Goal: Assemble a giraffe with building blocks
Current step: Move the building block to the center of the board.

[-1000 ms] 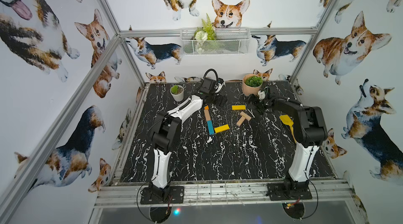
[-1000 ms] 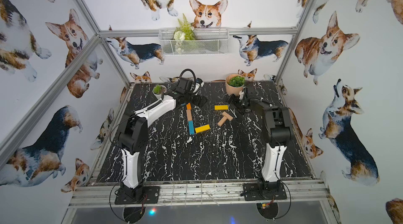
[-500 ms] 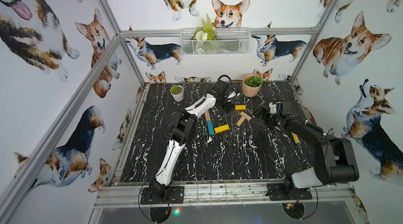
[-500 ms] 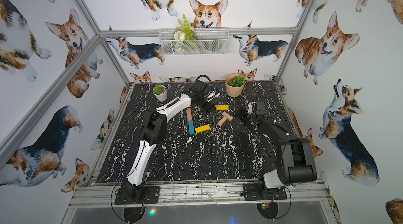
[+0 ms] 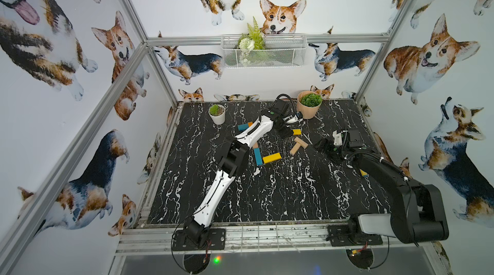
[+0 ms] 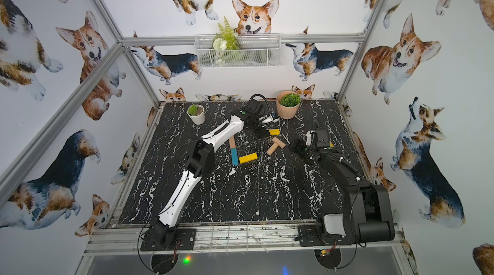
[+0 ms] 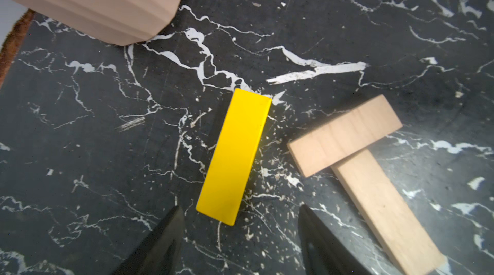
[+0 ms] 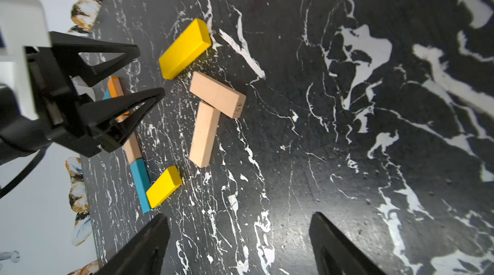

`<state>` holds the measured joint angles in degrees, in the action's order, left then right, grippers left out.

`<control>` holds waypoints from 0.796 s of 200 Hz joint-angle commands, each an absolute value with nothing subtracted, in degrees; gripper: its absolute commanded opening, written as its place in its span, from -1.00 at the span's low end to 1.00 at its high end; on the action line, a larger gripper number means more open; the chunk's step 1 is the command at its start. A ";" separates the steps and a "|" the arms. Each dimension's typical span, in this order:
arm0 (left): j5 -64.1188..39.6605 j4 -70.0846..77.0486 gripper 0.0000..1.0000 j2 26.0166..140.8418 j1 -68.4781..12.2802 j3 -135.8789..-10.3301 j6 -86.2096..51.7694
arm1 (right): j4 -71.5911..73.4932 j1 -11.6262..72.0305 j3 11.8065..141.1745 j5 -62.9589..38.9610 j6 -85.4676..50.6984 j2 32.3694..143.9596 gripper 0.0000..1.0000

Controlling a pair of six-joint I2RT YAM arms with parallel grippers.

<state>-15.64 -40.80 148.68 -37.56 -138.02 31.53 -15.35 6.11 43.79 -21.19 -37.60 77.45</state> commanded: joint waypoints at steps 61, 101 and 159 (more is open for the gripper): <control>-14.66 -27.45 0.47 131.03 -34.99 -114.14 22.41 | -5.62 8.10 66.94 -25.75 -44.21 110.06 0.77; -14.10 -25.63 0.47 126.72 -33.01 -107.51 21.50 | -5.87 10.12 76.90 -25.97 -44.23 119.61 0.79; -14.41 -25.99 0.47 125.39 -31.23 -105.27 23.03 | -8.12 13.29 86.08 -28.77 -41.82 127.06 0.79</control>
